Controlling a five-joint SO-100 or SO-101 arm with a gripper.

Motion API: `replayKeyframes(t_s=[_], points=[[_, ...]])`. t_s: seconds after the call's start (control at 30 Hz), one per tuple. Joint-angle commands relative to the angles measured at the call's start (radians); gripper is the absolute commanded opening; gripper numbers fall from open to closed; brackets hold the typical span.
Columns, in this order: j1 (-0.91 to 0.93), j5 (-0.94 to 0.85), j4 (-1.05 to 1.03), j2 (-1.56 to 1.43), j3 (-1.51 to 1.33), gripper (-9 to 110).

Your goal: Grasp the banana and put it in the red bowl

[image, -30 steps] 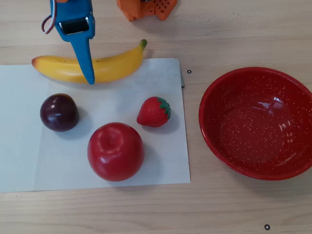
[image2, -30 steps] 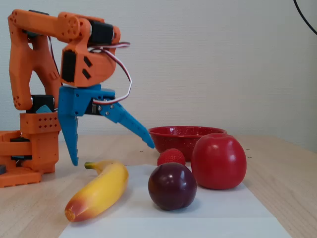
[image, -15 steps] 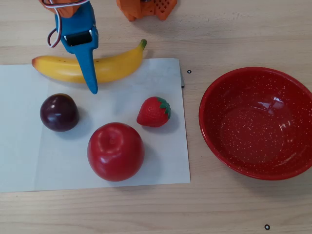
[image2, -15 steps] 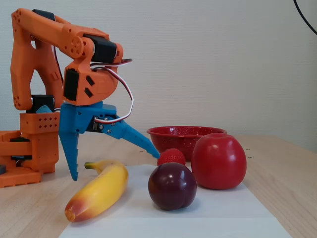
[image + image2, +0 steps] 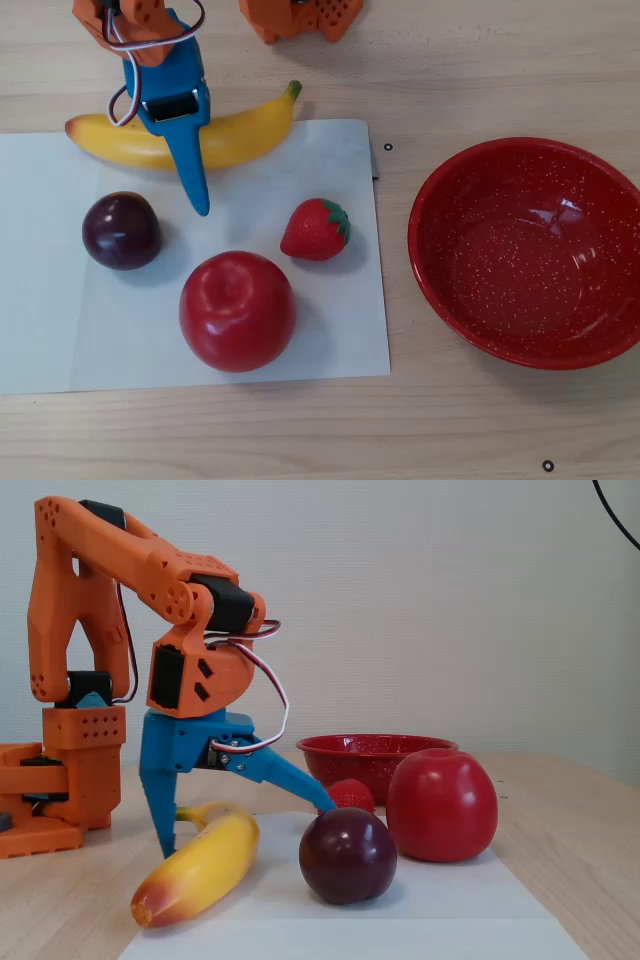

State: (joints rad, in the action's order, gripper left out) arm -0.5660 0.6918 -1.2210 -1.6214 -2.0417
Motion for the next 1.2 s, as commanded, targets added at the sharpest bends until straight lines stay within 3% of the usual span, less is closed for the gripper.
replayKeyframes(t_s=[0.0, 0.3, 1.0, 1.17], points=[[0.021, -0.026, 0.020, -0.023, 0.035, 73], [0.014, -0.034, 0.063, 0.015, 0.046, 70], [-0.032, 0.014, -0.025, -0.041, 0.083, 3], [-0.032, -0.026, -0.135, -0.061, 0.146, 0]])
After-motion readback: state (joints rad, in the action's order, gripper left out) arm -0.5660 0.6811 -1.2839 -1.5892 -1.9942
